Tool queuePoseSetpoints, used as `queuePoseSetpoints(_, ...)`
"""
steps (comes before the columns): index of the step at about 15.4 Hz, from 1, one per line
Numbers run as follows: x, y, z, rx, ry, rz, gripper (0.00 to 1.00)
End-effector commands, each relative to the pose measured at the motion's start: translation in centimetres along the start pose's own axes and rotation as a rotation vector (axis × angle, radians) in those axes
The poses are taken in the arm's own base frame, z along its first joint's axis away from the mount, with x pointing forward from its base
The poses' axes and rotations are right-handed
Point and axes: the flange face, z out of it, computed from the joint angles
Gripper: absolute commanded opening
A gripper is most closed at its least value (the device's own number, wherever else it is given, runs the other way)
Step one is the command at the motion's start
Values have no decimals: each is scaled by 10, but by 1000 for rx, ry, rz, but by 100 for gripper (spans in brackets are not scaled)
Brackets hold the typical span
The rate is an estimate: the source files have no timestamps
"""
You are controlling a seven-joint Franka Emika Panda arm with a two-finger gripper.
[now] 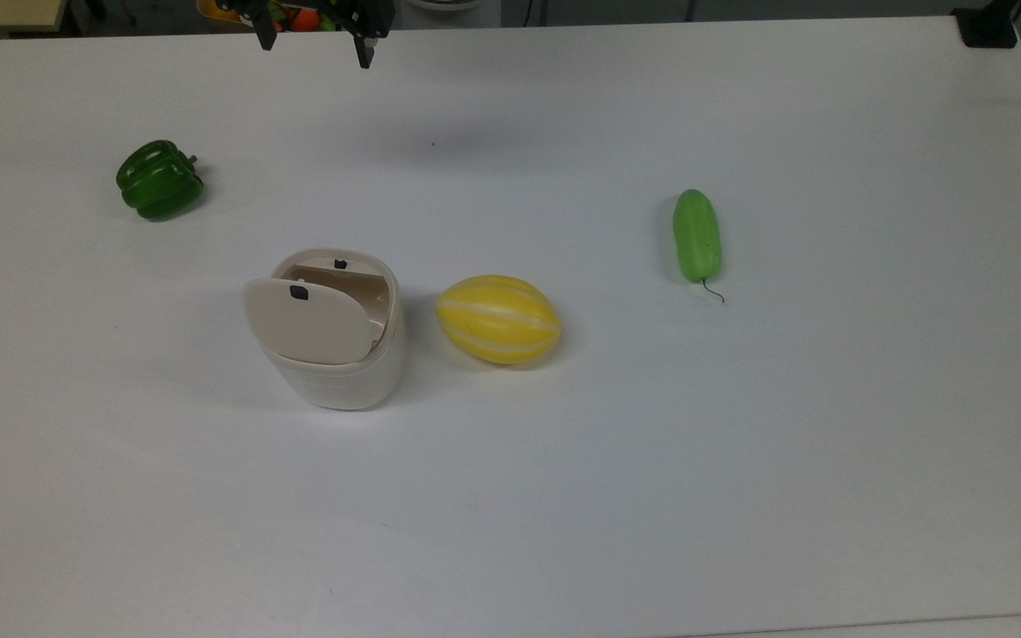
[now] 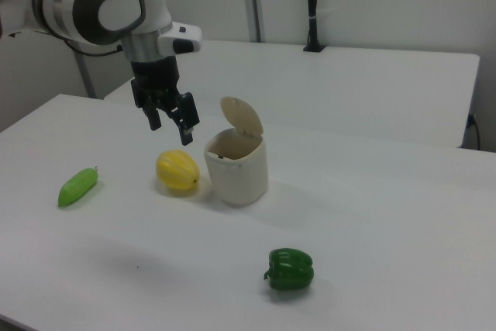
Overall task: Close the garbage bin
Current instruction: 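Move the gripper down toward the open lid of the white bin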
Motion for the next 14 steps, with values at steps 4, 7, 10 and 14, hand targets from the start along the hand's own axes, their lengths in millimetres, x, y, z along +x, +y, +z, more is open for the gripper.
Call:
queuePoseSetpoints(4, -7, -1, 1, -12, -19, -12, 93)
queuePoseSetpoints(7, -7, -2, 3, -11, -23, -17, 54)
queuePoseSetpoints(10, -7, 1, 1, 4, -20, -37, 13)
queuePoseSetpoints(14, 7, -6, -7, 40, 19, -66, 0)
